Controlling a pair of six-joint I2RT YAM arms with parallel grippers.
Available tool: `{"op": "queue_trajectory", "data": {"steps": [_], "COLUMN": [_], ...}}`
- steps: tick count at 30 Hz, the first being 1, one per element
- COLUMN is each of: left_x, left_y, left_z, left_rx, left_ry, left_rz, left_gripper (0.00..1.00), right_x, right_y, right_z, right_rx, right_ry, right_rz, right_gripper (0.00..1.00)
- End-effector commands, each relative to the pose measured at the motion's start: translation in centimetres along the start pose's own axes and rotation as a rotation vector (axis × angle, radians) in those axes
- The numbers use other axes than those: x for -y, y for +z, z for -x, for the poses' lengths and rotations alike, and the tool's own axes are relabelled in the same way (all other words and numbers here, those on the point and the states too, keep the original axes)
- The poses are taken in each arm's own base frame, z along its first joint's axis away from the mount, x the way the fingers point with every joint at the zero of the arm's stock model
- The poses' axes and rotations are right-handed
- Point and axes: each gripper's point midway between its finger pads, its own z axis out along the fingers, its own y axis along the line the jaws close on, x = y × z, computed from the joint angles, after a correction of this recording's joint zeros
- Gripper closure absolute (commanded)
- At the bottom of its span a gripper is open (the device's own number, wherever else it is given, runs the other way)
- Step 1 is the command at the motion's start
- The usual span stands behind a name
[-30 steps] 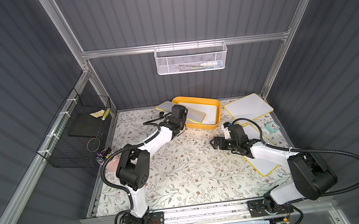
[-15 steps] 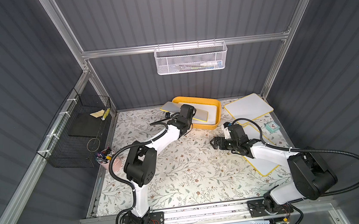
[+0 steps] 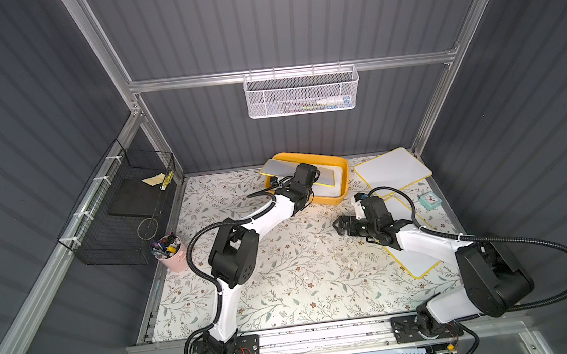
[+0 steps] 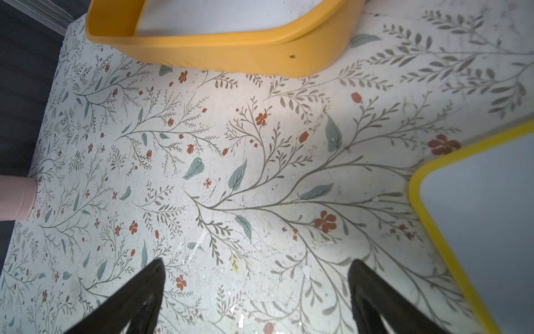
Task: Put the whiteboard into the storage box
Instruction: Place the whiteboard in the storage box.
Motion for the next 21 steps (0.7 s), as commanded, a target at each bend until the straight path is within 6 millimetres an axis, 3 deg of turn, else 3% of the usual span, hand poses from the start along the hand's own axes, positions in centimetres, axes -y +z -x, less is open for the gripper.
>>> {"op": "queue_trajectory", "data": {"steps": [1, 10, 13, 17, 21], "left_x": [-1.8, -1.4, -2.2, -2.9, -2.9], "left_y": [0.8, 0.9, 1.0, 1.0, 1.0], "left_z": [-1.0, -1.7, -1.5, -1.4, -1.2], "left_rx": [0.007, 0.029, 0.038, 0.038, 0.025], "left_ry": [-0.059, -0.067, -0.070, -0.052, -0.021], "left_rz": [0.045, 0.033, 0.054, 0.045, -0.007], "left_gripper": [1.00, 1.00, 0.98, 0.71, 0.52], "right_x": [0.8, 1.4, 1.6, 1.5, 1.4], "right_y": [-0.9, -2.0, -1.9, -1.7, -1.6], "right_z": [0.0, 0.6, 0.4, 0.3, 0.3], "right_rx": [0.031, 0.080, 0.068, 0.064, 0.061], "right_ry": [0.012, 0.008, 0.015, 0.019, 0.022], "right_rz": [-0.030, -0.063, -0.065, -0.056, -0.051], "right_gripper": [0.02, 0.01, 0.01, 0.01, 0.01]}}
